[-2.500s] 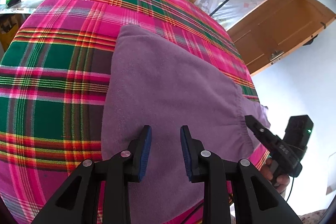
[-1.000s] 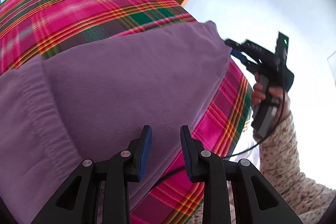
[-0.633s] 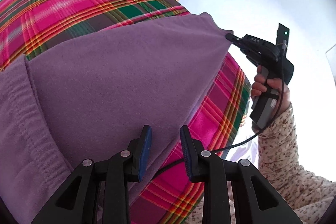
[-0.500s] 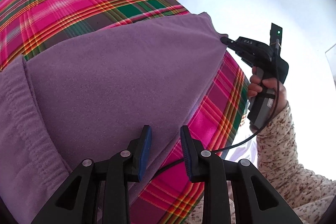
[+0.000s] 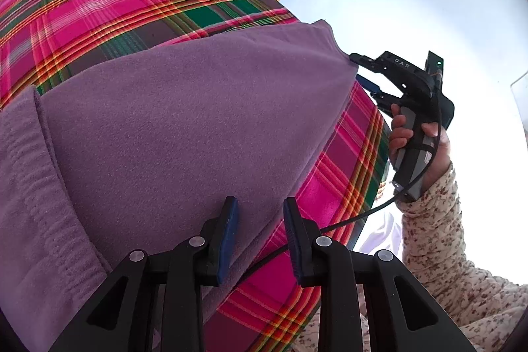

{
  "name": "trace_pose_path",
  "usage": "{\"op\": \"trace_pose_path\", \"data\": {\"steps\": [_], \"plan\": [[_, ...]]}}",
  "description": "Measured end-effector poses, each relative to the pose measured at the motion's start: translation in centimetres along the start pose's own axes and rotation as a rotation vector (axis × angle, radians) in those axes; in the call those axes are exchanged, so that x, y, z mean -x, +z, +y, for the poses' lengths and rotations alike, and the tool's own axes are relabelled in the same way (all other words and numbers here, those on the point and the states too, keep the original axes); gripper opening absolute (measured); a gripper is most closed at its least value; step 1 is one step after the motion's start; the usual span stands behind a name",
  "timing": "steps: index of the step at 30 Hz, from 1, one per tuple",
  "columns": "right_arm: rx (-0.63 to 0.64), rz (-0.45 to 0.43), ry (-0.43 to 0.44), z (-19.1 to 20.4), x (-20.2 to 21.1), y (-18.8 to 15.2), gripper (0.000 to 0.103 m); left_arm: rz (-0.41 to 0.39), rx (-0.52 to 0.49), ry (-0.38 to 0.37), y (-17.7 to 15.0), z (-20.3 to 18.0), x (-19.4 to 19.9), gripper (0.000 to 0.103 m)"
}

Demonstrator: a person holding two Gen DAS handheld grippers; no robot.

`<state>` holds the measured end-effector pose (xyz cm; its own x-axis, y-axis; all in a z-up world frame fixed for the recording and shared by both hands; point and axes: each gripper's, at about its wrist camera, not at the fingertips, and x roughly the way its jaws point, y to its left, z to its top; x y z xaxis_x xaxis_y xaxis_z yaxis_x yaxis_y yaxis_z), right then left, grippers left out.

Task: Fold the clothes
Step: 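Lift the held fleece up off the bed with the right gripper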

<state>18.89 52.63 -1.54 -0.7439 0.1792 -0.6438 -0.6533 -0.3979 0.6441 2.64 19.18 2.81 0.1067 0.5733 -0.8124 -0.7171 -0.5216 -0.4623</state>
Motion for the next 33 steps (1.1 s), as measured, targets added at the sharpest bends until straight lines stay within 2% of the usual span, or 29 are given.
{"op": "trace_pose_path", "data": {"steps": [6, 13, 14, 16, 18, 19, 25, 31, 33], "plan": [[-0.050, 0.050, 0.036, -0.5, -1.1, -0.1, 0.044, -0.001, 0.002, -0.003, -0.1, 0.0, 0.1, 0.029], [-0.108, 0.066, 0.084, -1.4, -1.4, 0.0, 0.044, -0.002, 0.003, -0.003, -0.2, -0.1, 0.1, 0.030], [-0.105, 0.064, 0.083, -1.4, -1.4, 0.1, 0.044, -0.001, 0.003, -0.004, -0.1, -0.1, 0.1, 0.032], [-0.096, 0.060, 0.077, -1.1, -1.5, 0.1, 0.034, 0.003, 0.002, -0.005, -0.1, -0.3, 0.1, 0.038], [-0.071, 0.053, 0.082, -0.7, -1.5, 0.3, 0.020, 0.006, 0.000, -0.002, 0.1, -0.5, 0.1, 0.038], [-0.055, 0.050, 0.085, -0.4, -1.5, 0.4, 0.017, 0.007, -0.002, 0.007, 0.3, -0.7, 0.1, 0.038], [0.097, -0.003, 0.036, 2.3, -0.5, 0.1, 0.014, -0.022, 0.022, 0.006, 2.9, -1.1, 0.2, 0.038], [0.158, -0.033, 0.081, 3.8, 1.0, -0.2, 0.014, -0.073, 0.079, -0.001, 7.0, -0.9, -0.7, 0.038], [0.182, -0.042, 0.097, 4.2, 1.5, -0.3, 0.014, -0.079, 0.058, -0.004, 7.9, -1.4, -1.1, 0.038]]}}
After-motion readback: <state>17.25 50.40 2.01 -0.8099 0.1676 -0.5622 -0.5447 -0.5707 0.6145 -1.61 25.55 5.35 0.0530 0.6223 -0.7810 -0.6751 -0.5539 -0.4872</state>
